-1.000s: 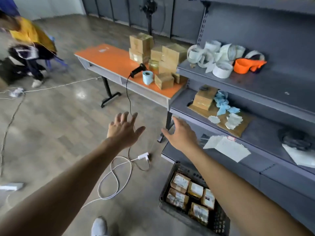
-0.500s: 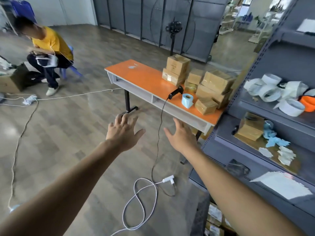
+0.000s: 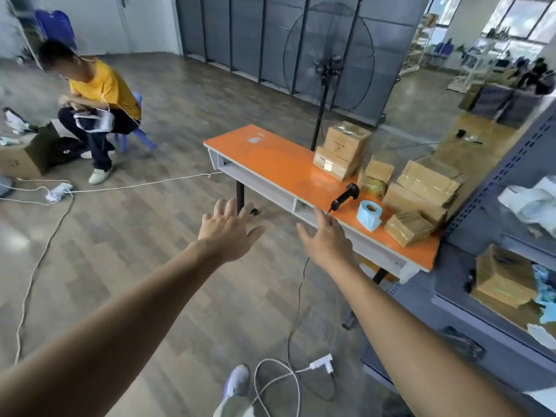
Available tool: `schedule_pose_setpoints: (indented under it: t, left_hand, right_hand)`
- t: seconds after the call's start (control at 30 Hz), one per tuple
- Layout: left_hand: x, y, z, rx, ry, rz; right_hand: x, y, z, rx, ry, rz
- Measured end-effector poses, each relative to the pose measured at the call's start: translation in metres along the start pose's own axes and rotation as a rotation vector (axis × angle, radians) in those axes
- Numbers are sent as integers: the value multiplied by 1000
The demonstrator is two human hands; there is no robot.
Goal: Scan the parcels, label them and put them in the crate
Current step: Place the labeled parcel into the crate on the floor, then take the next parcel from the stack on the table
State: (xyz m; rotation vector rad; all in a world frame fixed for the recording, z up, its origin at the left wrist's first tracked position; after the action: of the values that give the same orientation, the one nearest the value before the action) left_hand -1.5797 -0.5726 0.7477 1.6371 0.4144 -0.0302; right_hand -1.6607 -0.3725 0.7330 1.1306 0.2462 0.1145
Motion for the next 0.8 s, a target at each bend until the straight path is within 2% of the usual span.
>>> schedule_pose_setpoints:
  t: [0.27,0.47,0.8]
  left_hand:
    - [-178,-53,11,63,-72,44]
    - [-294,-77,2,131,-150,70]
    - [-428,-135,-43,167,-381,205]
  right_hand:
    - [-157,-39,7,-83,-100,-127]
    - [-260,-47,0,-70,-216,-123]
    - [-346,-55,-46,26,-448,-178]
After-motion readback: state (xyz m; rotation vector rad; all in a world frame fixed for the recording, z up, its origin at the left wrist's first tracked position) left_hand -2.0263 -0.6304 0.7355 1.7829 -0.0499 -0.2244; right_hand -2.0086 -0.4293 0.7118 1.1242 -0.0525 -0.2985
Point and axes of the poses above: each hand's wrist, its own x-axis away from the middle knuckle, its own y-axis out of the back of the hand, z = x × y, the point moved 1 cm from there along -x, towards the middle knuckle, and after that the axes turned 8 degrees about -z, right-handed, at the moved point
